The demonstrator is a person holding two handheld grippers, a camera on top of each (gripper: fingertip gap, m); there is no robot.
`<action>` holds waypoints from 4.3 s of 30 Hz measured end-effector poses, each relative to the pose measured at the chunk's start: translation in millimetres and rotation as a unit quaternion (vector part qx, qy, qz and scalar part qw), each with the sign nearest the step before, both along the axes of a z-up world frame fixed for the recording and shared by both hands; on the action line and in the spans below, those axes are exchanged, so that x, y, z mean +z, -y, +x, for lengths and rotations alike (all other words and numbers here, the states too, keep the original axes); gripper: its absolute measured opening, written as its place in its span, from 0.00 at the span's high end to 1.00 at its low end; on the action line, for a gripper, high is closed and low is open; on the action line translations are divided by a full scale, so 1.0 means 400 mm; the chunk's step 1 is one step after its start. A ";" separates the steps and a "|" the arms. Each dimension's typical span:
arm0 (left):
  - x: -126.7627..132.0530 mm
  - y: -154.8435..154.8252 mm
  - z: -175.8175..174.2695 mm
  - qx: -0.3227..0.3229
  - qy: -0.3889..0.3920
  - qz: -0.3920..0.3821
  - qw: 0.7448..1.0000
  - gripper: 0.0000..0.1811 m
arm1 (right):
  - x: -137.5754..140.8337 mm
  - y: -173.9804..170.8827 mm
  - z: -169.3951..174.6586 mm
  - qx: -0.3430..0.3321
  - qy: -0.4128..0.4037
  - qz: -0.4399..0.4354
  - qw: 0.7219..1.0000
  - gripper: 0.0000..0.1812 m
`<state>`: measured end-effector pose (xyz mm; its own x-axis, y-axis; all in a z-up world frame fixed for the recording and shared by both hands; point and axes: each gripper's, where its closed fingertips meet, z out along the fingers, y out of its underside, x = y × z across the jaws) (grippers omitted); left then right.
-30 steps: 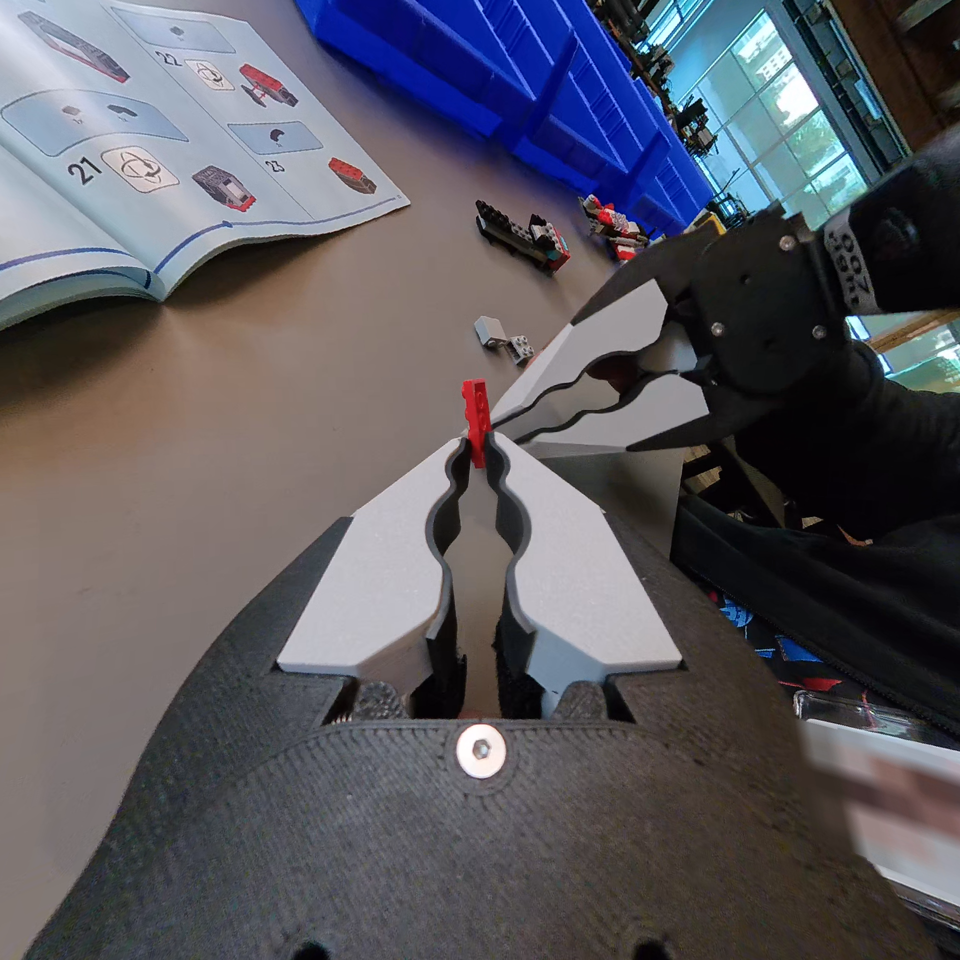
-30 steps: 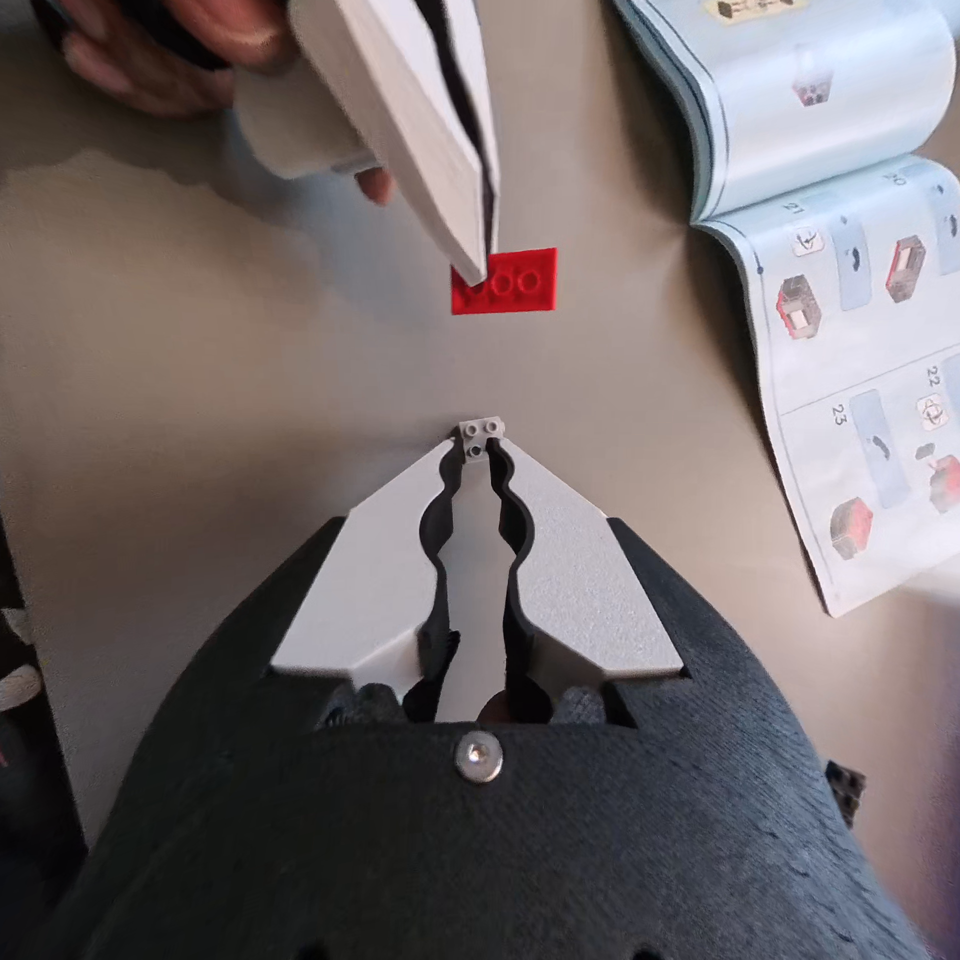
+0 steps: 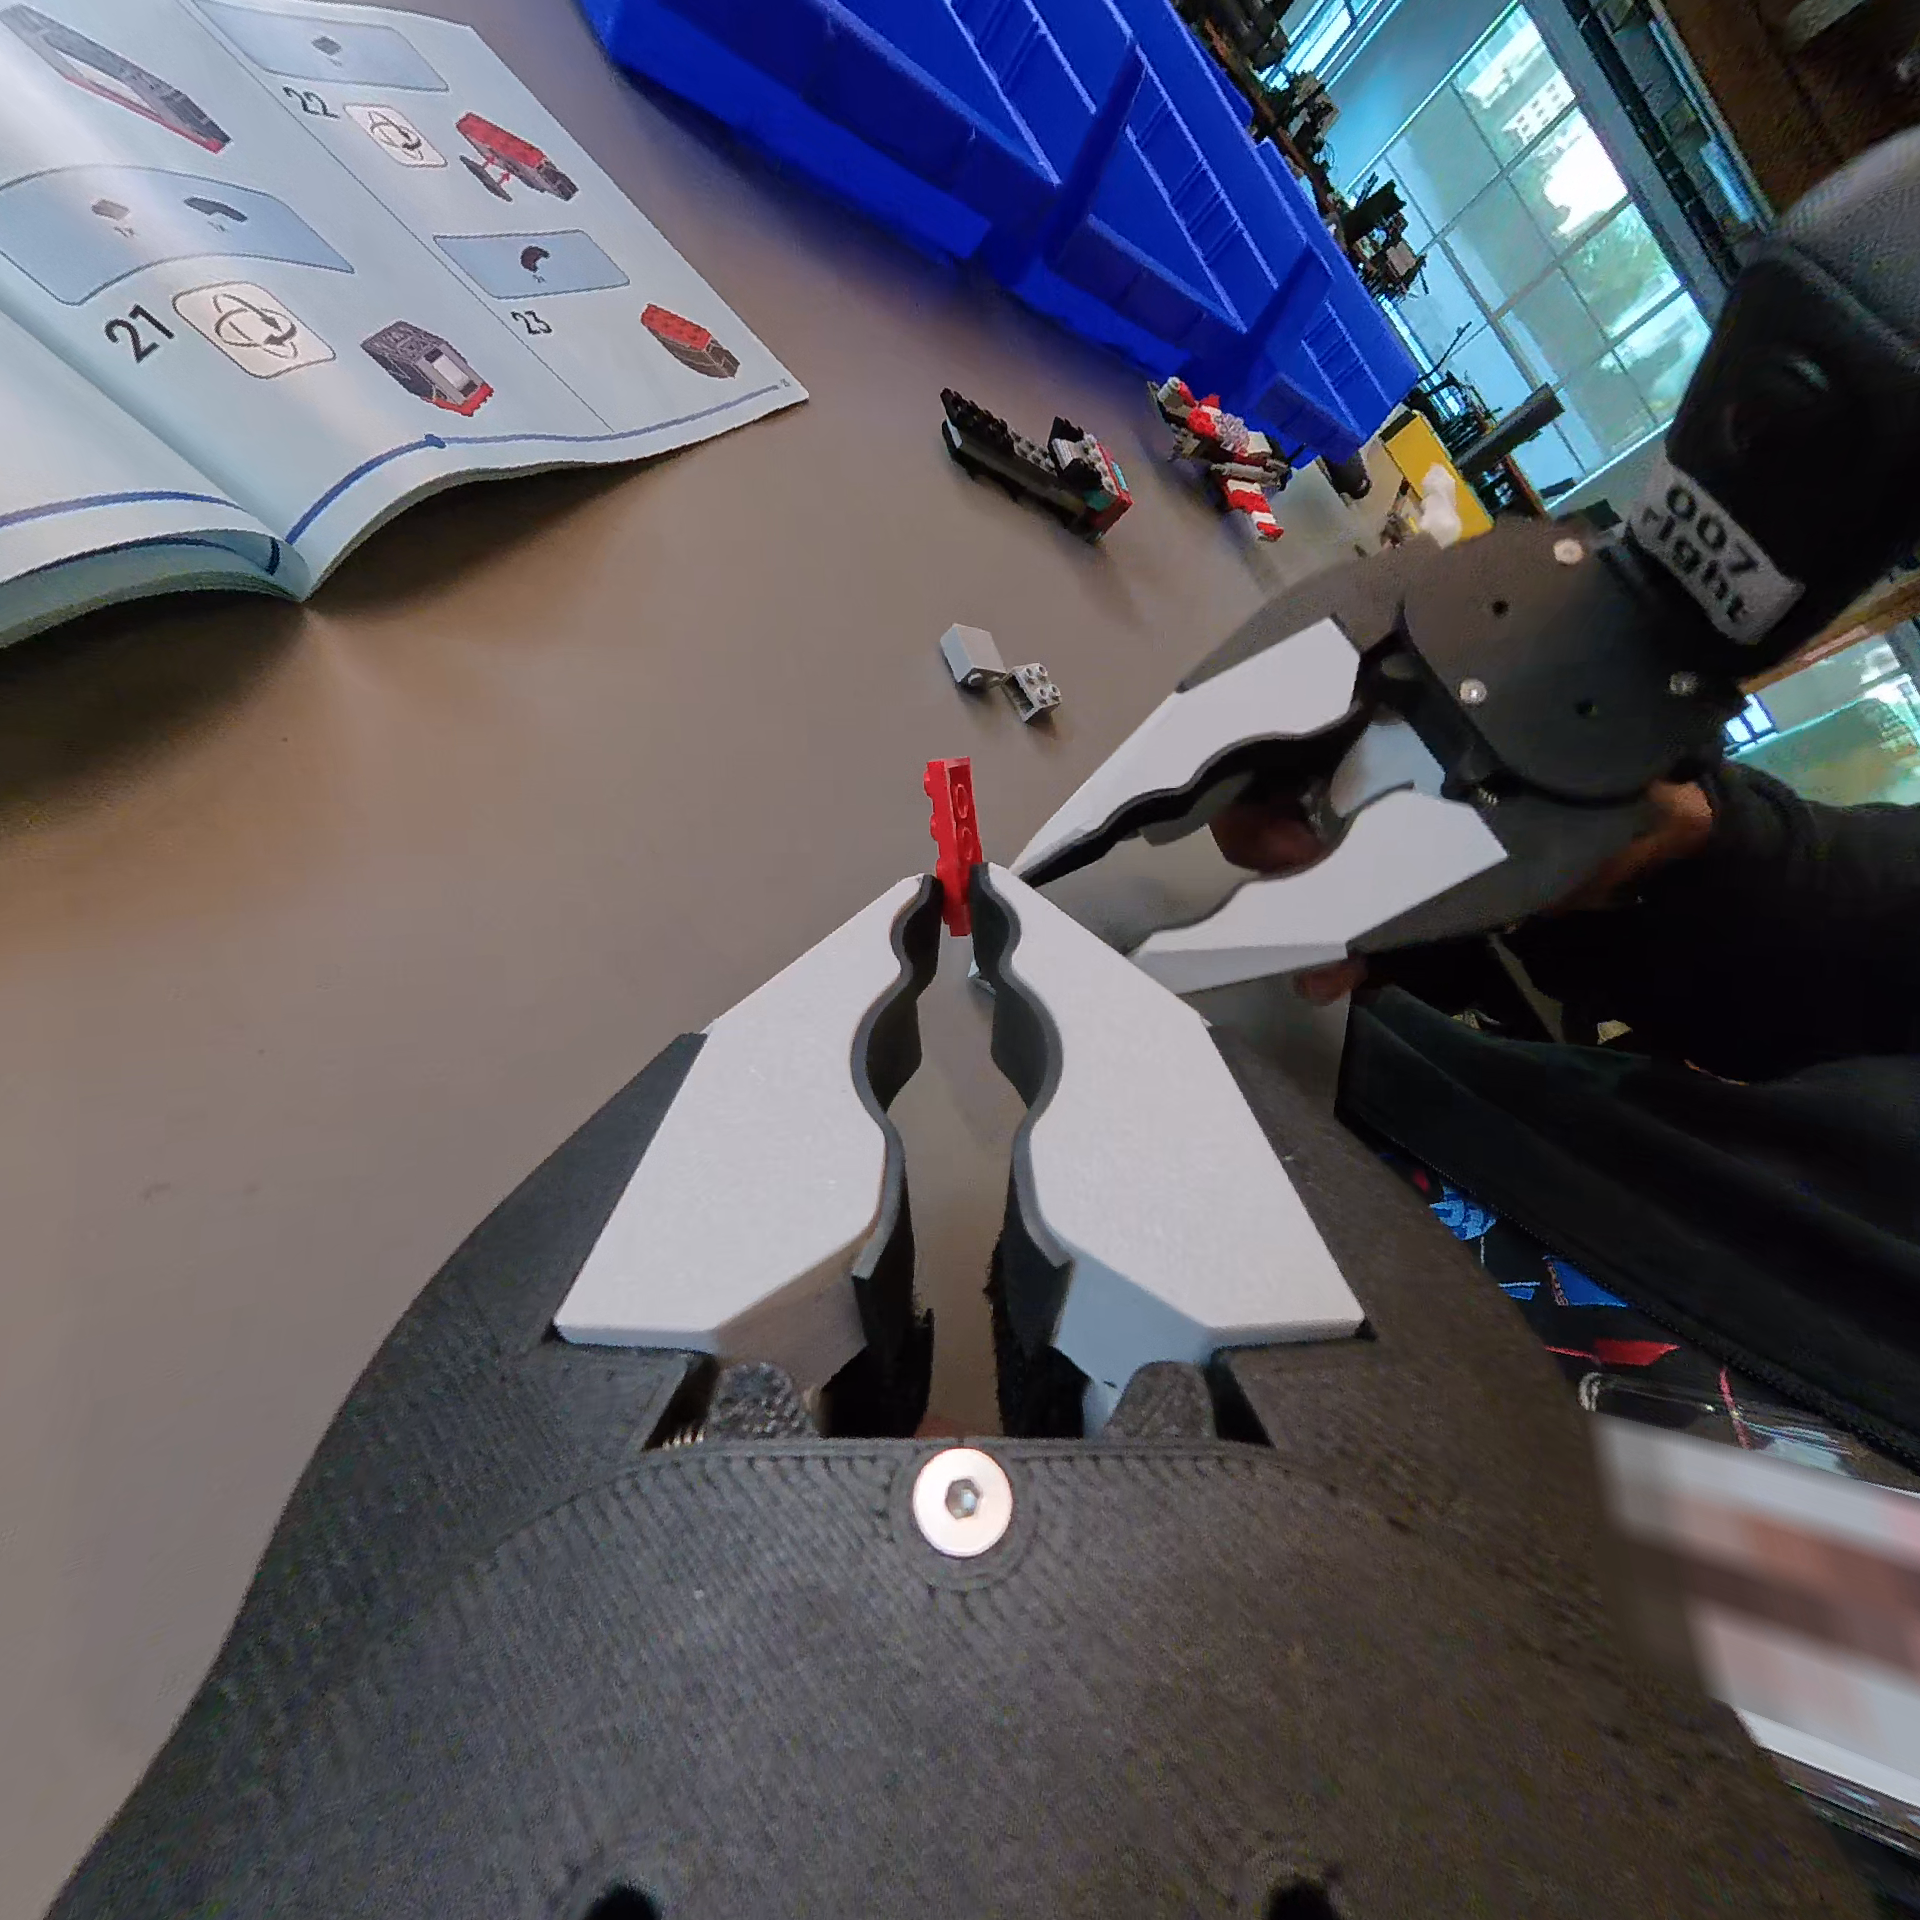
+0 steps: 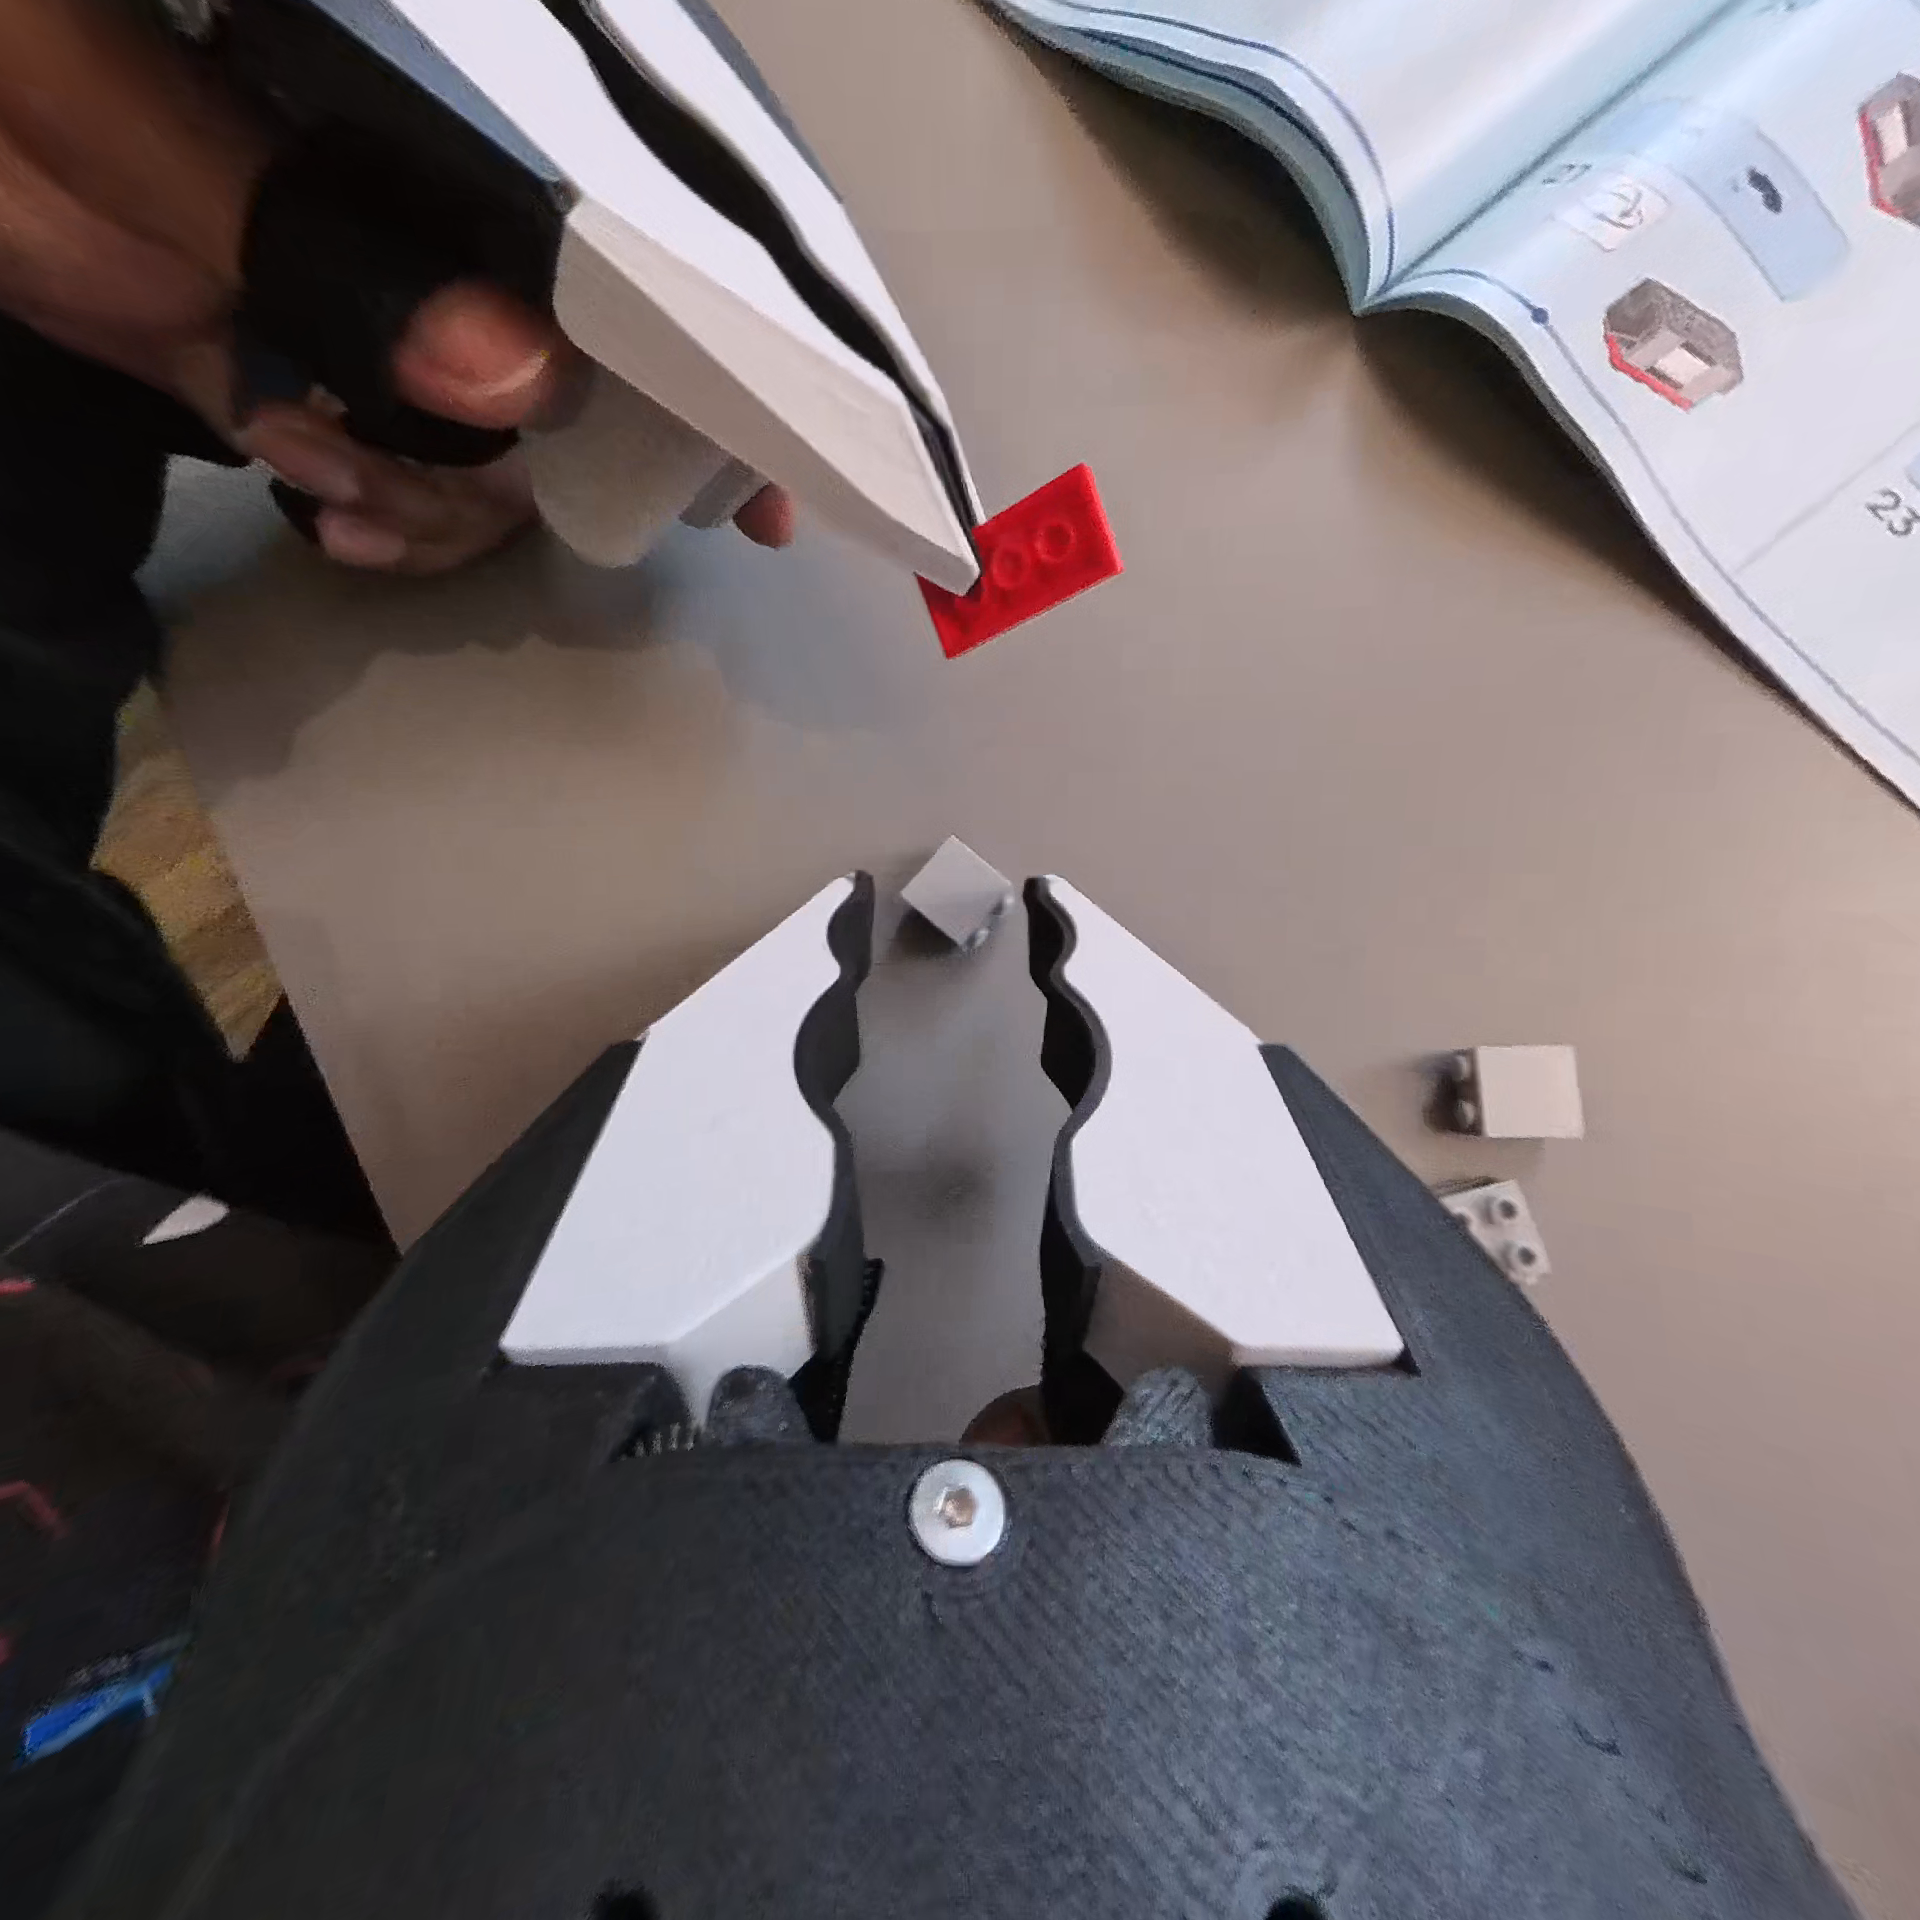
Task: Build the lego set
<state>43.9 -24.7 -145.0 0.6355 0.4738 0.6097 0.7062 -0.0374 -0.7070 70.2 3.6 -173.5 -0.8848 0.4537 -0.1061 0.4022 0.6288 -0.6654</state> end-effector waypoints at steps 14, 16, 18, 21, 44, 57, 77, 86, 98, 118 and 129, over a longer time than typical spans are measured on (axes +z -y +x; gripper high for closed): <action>-0.013 -0.006 0.006 -0.004 -0.002 -0.025 1.000 0.97 | -0.027 -0.016 -0.004 -0.021 -0.120 0.075 0.990 0.86; -0.013 -0.005 0.007 -0.003 -0.001 -0.026 1.000 0.97 | -0.025 -0.033 -0.028 -0.015 -0.120 0.084 0.989 0.86; -0.014 -0.003 0.006 -0.003 -0.001 -0.026 1.000 0.97 | -0.015 -0.049 -0.055 -0.019 -0.127 0.086 0.988 0.86; -0.016 -0.005 0.007 -0.004 0.000 -0.030 1.000 0.97 | -0.010 -0.053 -0.061 -0.021 -0.114 0.080 0.990 0.86; -0.021 -0.010 0.014 -0.012 -0.002 -0.039 0.999 0.97 | -0.017 -0.010 -0.034 0.025 -0.066 0.034 0.997 0.91; -0.026 -0.006 0.019 -0.015 -0.002 -0.049 0.999 0.97 | 0.030 -0.201 -0.099 0.368 -0.241 0.468 0.766 0.91; -0.015 -0.004 0.025 -0.025 -0.009 -0.032 0.999 0.97 | -0.013 -0.240 -0.095 0.517 -0.265 0.605 0.544 0.90; -0.016 -0.005 0.026 -0.026 -0.010 -0.034 0.999 0.97 | -0.015 -0.237 -0.088 0.521 -0.266 0.599 0.547 0.90; -0.016 -0.006 0.027 -0.028 -0.011 -0.035 0.999 0.97 | -0.004 -0.234 -0.090 0.511 -0.268 0.589 0.566 0.85; 0.010 -0.059 0.048 -0.061 -0.012 -0.004 0.998 0.97 | 0.033 -0.225 -0.072 -0.076 0.009 0.090 0.993 0.80; 0.009 -0.077 0.049 -0.059 -0.001 -0.001 0.998 0.97 | -0.011 -0.228 -0.079 -0.025 -0.039 0.168 0.985 0.86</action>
